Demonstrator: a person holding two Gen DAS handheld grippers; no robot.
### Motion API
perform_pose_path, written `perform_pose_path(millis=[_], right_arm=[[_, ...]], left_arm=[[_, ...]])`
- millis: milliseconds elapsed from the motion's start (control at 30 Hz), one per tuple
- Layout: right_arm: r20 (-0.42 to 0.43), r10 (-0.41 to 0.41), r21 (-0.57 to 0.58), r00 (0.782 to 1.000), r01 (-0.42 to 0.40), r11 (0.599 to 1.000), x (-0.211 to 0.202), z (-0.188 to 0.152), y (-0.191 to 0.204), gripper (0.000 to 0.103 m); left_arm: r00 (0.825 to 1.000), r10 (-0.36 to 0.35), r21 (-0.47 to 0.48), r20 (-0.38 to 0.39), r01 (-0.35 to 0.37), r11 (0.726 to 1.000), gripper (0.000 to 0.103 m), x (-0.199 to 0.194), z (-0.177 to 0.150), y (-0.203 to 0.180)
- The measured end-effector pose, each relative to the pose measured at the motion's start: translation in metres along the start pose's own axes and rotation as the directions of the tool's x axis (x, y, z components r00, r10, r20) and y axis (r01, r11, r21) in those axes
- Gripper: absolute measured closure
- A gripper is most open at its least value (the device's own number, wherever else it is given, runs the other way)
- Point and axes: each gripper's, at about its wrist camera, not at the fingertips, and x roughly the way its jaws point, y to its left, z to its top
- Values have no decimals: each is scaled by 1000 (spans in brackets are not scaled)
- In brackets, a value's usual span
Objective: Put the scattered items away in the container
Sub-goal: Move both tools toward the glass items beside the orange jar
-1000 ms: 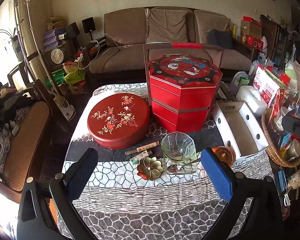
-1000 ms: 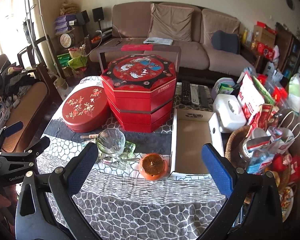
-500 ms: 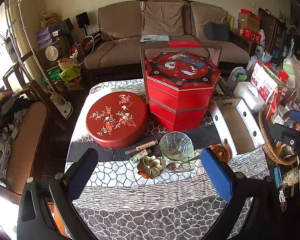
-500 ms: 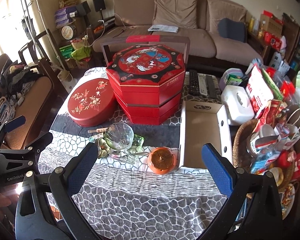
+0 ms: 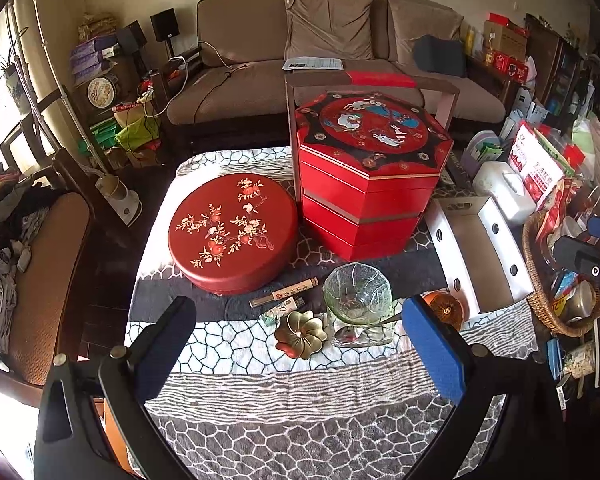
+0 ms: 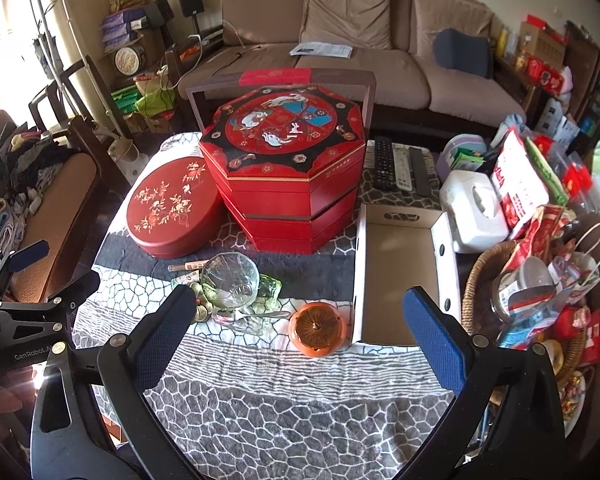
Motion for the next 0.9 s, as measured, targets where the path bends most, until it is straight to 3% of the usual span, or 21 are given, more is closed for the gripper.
perform_pose_path(millis=[400, 700, 900], right_arm=[[-88, 63, 30, 994, -61, 998, 54, -50, -7, 0], [-152, 112, 55, 982, -105, 993, 110, -86, -13, 0], [-116, 159, 93, 981, -148, 985, 134, -107, -22, 7]], left_arm=[[997, -55, -9, -54, 54, 998, 0, 47, -54, 7], [992, -52, 0, -119, 53, 999, 0, 95, -93, 14], [989, -88, -39, -119, 83, 996, 0, 117, -112, 18]])
